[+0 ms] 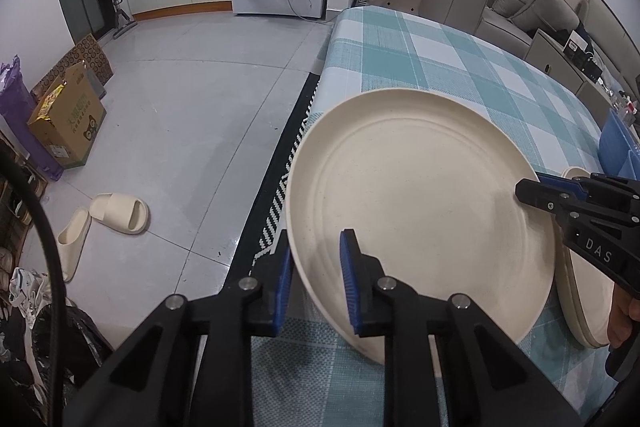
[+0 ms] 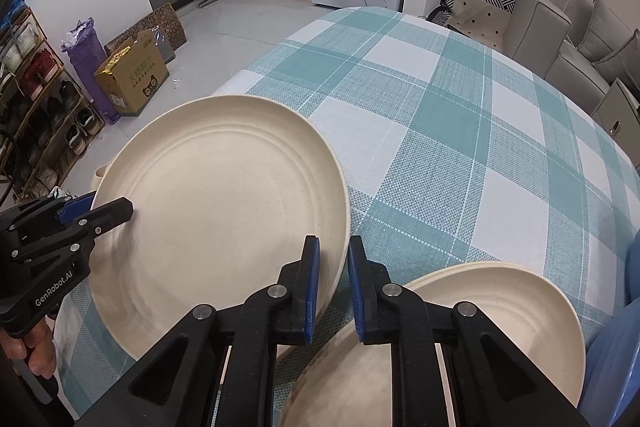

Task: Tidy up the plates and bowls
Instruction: 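Close the left gripper on a cream plate rim while the right gripper grips another plate rim, then lift the held cream plates with both grippers and carry them toward the blue bowls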

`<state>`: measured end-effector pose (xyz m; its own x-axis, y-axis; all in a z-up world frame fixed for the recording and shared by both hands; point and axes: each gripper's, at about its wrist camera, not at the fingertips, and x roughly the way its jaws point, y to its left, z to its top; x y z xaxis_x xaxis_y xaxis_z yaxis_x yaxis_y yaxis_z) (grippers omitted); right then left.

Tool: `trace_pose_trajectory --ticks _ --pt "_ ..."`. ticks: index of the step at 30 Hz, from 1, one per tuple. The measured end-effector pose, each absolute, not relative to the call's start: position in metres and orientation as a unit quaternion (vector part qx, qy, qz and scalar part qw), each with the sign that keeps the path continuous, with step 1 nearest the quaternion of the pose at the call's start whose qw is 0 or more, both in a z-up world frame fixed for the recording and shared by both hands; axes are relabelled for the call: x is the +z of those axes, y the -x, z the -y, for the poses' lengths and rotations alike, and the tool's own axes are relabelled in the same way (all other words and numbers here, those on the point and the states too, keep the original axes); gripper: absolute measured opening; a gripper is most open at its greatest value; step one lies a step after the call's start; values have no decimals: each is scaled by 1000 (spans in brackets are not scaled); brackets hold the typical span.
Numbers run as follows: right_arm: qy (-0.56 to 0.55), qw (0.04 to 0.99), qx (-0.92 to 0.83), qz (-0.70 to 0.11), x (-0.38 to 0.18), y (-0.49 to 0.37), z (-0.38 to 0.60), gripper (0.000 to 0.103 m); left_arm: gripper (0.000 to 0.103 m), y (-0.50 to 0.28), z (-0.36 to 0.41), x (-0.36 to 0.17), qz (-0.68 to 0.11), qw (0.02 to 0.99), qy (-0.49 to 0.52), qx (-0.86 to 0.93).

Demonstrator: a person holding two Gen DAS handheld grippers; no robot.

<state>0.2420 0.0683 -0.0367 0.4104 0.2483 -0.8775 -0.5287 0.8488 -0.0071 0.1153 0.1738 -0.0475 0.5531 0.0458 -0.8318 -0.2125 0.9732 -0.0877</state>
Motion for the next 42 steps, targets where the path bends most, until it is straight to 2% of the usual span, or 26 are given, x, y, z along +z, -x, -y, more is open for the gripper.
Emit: trace_pose_trajectory --ticks 42 --pt "111 862 217 -445 13 -222 -20 15 21 -100 -138 -3 -423 902 71 49"
